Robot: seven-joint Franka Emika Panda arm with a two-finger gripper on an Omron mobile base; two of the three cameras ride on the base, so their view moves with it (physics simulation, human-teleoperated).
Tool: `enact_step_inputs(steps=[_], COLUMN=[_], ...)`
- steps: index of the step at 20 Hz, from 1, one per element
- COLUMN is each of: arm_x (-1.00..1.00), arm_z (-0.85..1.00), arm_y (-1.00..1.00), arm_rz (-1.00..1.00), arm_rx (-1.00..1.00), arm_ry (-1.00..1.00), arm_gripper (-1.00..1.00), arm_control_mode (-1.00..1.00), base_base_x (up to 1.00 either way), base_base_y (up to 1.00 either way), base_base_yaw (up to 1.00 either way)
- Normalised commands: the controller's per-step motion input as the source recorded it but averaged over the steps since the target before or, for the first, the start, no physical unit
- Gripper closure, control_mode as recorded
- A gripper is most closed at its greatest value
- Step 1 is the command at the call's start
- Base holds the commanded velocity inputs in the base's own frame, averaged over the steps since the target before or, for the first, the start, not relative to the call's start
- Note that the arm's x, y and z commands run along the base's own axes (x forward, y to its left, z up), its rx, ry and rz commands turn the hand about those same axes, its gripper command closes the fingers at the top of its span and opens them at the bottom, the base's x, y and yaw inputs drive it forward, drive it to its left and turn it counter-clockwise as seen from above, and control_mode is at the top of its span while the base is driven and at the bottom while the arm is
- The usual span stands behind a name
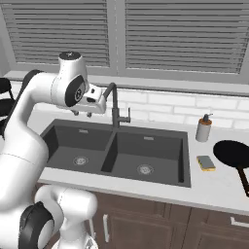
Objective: Pick the pan and sponge and place them into the sink. Then turn on the water.
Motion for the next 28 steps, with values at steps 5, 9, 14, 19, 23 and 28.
enact_step_inputs(steps=[5,9,14,19,23,28], arm_x=[0.0,0.0,0.0,0.0,0.0,0.0], arm_z=[0.0,0.0,0.0,0.0,0.0,0.0], arm_y=[0.0,0.0,0.0,0.0,0.0,0.0], arm_rz=[0.0,0.0,0.0,0.0,0.0,0.0], arm_rx=[0.0,0.0,0.0,0.0,0.0,0.0], arm_ry=[0.0,0.0,0.0,0.0,0.0,0.0], arm_gripper=[-1.0,-1.0,-1.0,-1.0,-1.0,-1.0], arm_control_mode=[1.0,1.0,1.0,1.0,1.0,1.0], base_base_x=[0.0,-0.09,-0.08,-0.01,0.04,0.22], base_base_y=[-0.07,-0.65,-0.9,-0.63,-0.22,-0.14], base_base_yaw=[0.0,0.0,0.0,0.0,-0.02,-0.03])
